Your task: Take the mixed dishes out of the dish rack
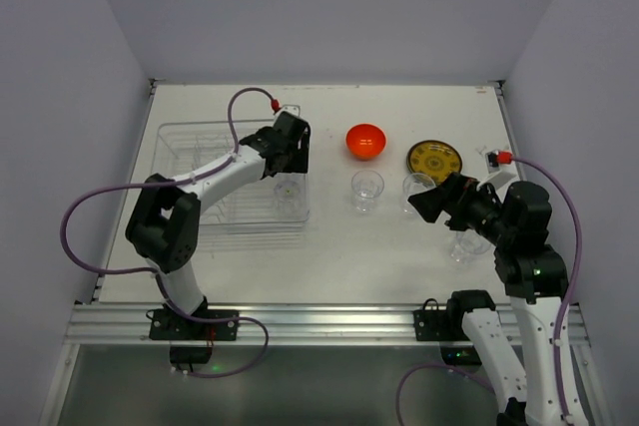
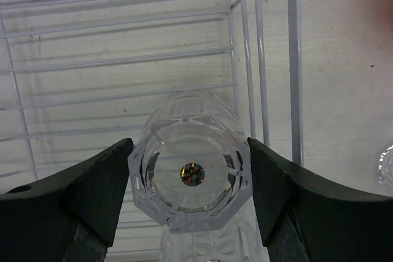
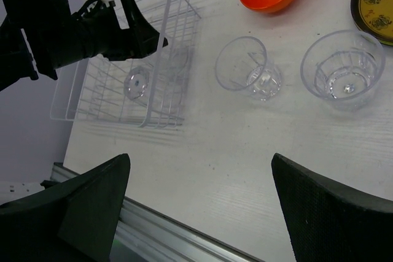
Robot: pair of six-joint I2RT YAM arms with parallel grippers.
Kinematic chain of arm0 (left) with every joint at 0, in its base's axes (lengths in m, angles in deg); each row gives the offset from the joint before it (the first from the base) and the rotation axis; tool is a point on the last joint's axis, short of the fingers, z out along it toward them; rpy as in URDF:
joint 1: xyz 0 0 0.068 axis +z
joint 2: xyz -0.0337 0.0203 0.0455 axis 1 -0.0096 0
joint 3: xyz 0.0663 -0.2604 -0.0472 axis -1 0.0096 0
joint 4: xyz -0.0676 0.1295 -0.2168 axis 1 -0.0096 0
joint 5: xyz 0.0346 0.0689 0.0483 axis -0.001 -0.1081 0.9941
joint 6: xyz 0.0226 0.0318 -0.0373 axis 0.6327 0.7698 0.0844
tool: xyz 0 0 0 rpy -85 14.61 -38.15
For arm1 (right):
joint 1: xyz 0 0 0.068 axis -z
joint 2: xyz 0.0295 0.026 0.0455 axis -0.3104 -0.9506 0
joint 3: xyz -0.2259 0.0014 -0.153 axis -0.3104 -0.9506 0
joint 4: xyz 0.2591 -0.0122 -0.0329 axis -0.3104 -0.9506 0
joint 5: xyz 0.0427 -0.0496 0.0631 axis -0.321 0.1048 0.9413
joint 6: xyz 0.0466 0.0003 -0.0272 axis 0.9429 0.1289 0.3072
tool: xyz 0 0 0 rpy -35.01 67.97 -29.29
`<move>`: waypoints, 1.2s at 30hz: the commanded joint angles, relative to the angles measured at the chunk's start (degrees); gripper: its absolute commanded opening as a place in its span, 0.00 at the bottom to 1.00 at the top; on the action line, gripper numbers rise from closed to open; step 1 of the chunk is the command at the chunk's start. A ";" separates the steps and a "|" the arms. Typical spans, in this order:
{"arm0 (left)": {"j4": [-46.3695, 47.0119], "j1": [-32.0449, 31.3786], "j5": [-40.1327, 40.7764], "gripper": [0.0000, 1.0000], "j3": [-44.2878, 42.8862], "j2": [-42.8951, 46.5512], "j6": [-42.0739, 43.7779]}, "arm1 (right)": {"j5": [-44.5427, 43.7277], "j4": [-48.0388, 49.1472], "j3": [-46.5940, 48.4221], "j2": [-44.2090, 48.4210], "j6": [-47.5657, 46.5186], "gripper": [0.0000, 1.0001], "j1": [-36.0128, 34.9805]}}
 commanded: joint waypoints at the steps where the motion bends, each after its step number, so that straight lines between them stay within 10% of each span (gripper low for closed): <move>1: 2.18 0.23 1.83 0.77 0.03 -1.62 -1.09 | 2.03 0.69 -0.23 0.59 -0.89 0.99 -0.02; 9: 3.06 0.23 2.45 0.48 1.09 -0.22 -1.71 | 7.65 6.48 -4.08 3.22 2.26 0.99 -0.02; 15: 1.48 0.32 6.05 0.01 -0.32 6.97 -2.77 | 10.74 9.75 -6.38 3.05 4.47 0.99 -0.02; 24: 3.32 0.23 8.44 0.00 -1.02 23.31 -3.38 | 10.54 11.92 -8.03 3.49 6.40 0.99 -0.02; 29: 13.65 0.15 -12.29 0.00 4.50 35.61 -7.77 | 25.23 39.64 -17.26 1.31 26.37 0.99 -0.02; 36: 29.83 -1.61 -33.28 0.00 17.22 44.33 -21.53 | 21.19 67.63 -22.81 -4.93 34.79 0.99 -11.16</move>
